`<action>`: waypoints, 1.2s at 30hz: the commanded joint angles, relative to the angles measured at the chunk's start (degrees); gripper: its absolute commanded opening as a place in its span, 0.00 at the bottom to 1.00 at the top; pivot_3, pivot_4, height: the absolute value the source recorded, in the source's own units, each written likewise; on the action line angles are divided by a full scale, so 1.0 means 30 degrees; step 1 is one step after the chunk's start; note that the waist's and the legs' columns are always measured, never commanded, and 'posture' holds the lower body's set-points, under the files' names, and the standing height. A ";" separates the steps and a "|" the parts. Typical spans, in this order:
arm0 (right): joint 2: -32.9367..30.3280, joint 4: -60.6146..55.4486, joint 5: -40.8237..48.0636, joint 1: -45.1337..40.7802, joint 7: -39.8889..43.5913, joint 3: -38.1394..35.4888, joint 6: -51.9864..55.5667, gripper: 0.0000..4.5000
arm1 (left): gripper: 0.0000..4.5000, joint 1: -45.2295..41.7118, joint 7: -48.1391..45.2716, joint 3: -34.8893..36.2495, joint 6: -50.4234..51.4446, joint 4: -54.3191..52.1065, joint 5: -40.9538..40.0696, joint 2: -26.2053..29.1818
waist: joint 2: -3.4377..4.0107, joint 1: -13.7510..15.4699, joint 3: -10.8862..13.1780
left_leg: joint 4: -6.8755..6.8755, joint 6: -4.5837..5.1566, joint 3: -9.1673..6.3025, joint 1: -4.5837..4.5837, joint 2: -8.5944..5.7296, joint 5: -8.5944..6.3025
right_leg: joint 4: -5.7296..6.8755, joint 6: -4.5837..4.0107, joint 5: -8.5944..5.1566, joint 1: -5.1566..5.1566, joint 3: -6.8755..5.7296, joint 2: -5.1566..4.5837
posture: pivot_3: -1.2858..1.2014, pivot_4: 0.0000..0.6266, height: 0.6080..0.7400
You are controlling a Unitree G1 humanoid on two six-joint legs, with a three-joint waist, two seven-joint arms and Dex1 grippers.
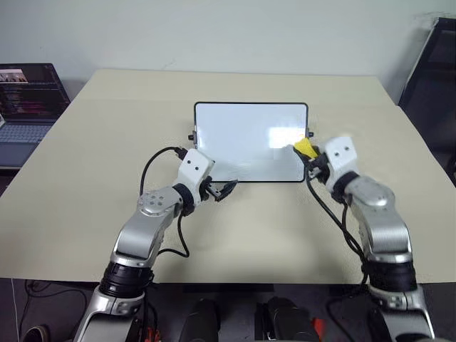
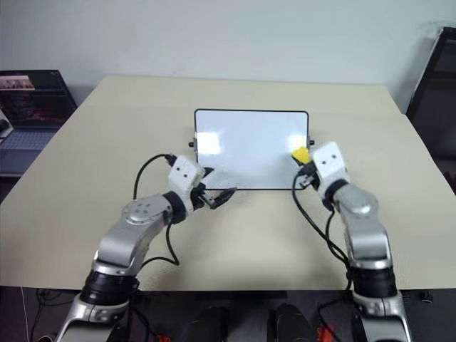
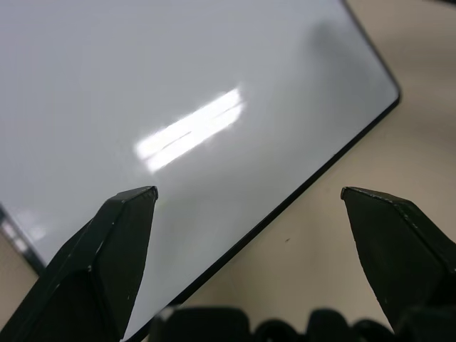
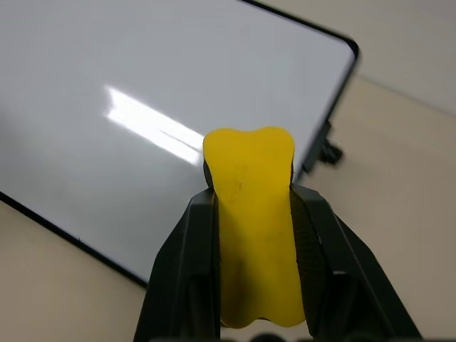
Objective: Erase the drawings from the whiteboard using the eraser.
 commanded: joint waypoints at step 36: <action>0.2286 0.2553 0.2773 0.0983 -0.6260 -0.2364 0.0357 0.83 | 1.00 -0.5364 -1.0262 -0.3470 -0.9335 0.7713 0.0660 -0.0794 | 0.0008 -0.0061 -0.0001 | 0.0021 0.0044 0.0078 -0.0026 0.0001 -0.0012 | 0.0000 0.0007 -0.0001 -0.0019 0.0021 0.0107 | 0.52 0.24 1.00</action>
